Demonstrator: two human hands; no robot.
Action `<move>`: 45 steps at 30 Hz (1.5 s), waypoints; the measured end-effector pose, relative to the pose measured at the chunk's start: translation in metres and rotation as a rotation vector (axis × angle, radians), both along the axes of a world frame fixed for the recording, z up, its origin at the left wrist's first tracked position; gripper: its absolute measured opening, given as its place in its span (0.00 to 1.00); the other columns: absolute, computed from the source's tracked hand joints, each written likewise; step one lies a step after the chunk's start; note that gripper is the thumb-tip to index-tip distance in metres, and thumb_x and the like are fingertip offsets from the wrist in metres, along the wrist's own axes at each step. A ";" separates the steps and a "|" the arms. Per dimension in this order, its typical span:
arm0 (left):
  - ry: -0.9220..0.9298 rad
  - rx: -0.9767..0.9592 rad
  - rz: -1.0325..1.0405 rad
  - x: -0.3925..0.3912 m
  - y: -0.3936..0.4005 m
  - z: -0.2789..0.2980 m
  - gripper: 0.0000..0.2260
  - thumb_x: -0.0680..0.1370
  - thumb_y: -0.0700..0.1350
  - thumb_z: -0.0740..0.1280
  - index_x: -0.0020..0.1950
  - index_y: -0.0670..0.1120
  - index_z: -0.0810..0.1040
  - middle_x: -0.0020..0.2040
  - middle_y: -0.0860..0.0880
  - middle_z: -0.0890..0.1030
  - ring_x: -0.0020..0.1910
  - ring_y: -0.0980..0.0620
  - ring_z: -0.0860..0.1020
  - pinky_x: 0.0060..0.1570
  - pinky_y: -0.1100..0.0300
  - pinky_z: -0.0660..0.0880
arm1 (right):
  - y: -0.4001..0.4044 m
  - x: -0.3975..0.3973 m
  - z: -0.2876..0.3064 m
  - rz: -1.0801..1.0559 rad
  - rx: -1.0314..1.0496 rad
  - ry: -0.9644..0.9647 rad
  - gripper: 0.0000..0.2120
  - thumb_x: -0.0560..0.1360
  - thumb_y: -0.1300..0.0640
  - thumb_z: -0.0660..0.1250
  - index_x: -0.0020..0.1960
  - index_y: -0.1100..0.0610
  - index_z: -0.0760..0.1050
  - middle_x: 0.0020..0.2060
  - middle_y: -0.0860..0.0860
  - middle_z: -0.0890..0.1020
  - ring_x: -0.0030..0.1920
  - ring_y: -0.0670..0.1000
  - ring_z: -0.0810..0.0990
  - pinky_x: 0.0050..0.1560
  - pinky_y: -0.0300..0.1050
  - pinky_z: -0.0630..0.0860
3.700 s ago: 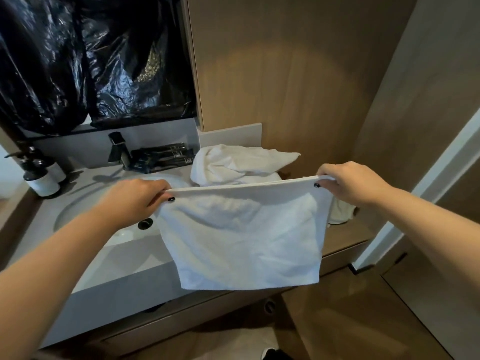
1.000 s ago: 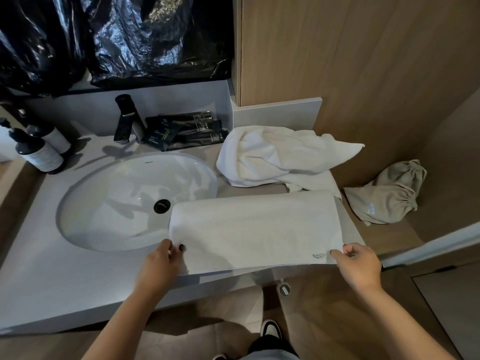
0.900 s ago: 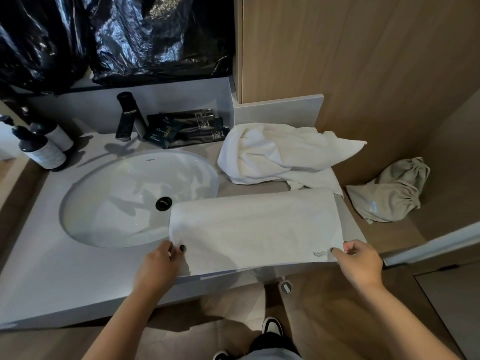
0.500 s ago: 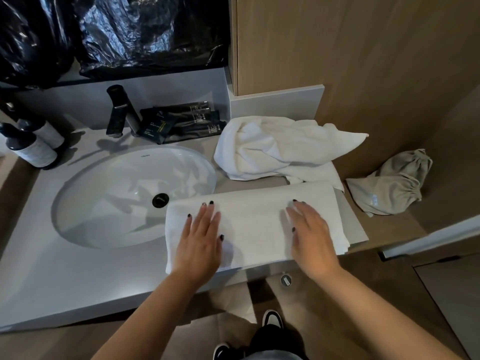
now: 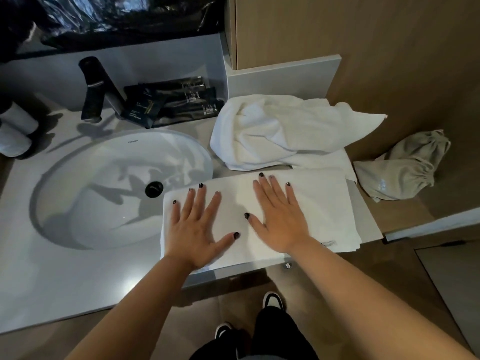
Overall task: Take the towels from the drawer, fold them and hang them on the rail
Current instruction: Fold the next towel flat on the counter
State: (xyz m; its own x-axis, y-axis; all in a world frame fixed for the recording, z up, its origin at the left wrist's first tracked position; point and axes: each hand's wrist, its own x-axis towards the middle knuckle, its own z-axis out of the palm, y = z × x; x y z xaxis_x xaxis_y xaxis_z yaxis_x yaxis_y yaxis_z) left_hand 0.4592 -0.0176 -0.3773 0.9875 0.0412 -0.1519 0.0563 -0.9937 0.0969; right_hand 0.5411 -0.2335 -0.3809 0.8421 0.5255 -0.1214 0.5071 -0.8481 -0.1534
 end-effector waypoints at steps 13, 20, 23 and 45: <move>0.037 -0.070 0.232 0.002 0.010 0.002 0.39 0.76 0.72 0.36 0.79 0.50 0.33 0.80 0.45 0.35 0.78 0.46 0.34 0.75 0.42 0.36 | -0.079 0.024 0.008 -0.264 -0.073 0.066 0.40 0.76 0.31 0.37 0.78 0.53 0.29 0.77 0.49 0.32 0.76 0.49 0.29 0.76 0.56 0.33; -0.034 -0.111 -0.345 0.008 -0.027 0.012 0.32 0.81 0.63 0.42 0.81 0.51 0.43 0.81 0.46 0.39 0.79 0.47 0.36 0.77 0.41 0.41 | -0.089 -0.006 0.018 -0.039 0.059 0.085 0.32 0.80 0.39 0.40 0.80 0.50 0.37 0.79 0.48 0.37 0.77 0.48 0.32 0.78 0.53 0.37; -0.002 -0.029 -0.339 0.001 -0.037 0.008 0.31 0.80 0.64 0.38 0.81 0.54 0.42 0.81 0.47 0.38 0.79 0.47 0.34 0.76 0.41 0.40 | -0.099 -0.017 0.016 0.127 -0.063 0.091 0.32 0.79 0.36 0.37 0.79 0.46 0.35 0.78 0.48 0.36 0.77 0.49 0.30 0.77 0.55 0.37; 0.018 0.088 -0.305 -0.078 -0.004 0.015 0.35 0.77 0.67 0.48 0.81 0.53 0.51 0.81 0.45 0.54 0.79 0.39 0.52 0.71 0.33 0.60 | -0.122 -0.056 0.046 0.100 -0.001 0.237 0.37 0.76 0.69 0.60 0.79 0.44 0.54 0.79 0.42 0.50 0.79 0.47 0.43 0.77 0.52 0.45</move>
State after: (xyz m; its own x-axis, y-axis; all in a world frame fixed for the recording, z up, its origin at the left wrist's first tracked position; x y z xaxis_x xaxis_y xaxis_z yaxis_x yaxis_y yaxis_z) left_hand 0.3810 -0.0215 -0.3619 0.9537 -0.2424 -0.1781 -0.2444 -0.9696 0.0112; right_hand 0.4850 -0.3552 -0.3349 0.7340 0.6045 -0.3095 0.5384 -0.7958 -0.2772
